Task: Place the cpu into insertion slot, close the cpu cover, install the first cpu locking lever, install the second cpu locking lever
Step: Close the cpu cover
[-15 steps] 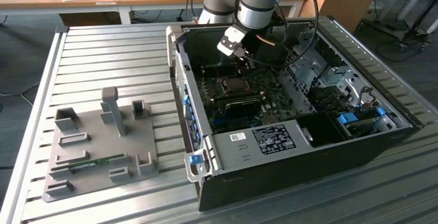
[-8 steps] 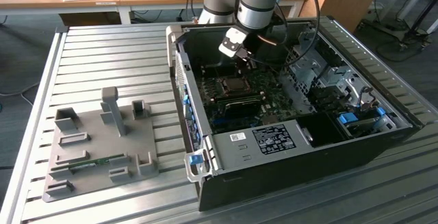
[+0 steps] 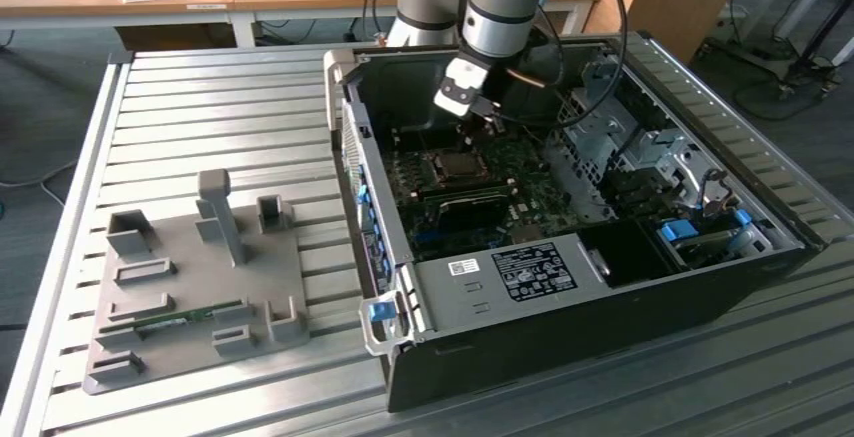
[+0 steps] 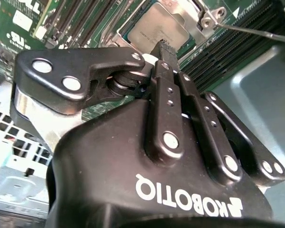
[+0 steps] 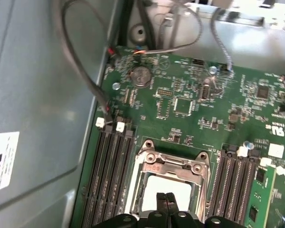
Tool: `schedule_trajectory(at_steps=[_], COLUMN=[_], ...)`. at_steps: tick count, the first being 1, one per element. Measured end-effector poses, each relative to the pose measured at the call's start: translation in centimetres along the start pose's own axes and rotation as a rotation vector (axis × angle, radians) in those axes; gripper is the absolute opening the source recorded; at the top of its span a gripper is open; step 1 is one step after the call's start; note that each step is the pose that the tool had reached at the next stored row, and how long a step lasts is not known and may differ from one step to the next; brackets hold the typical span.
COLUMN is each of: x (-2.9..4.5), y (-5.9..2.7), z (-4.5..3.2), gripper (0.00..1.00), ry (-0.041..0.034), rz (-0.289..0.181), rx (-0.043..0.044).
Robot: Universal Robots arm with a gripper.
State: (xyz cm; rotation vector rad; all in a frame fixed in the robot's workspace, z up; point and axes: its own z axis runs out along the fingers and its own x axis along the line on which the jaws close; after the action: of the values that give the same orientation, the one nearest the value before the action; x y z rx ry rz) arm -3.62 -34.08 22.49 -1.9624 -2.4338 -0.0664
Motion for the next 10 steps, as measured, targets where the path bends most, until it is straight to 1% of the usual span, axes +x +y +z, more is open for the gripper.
schedule_trajectory(at_steps=[1, 10], x=[0.00, 0.00], y=[0.00, 0.00], z=[0.00, 0.00], gripper=[0.11, 0.11], ry=[-0.0005, -0.0008], rz=[-0.006, -0.007], rx=[0.0005, 0.0005])
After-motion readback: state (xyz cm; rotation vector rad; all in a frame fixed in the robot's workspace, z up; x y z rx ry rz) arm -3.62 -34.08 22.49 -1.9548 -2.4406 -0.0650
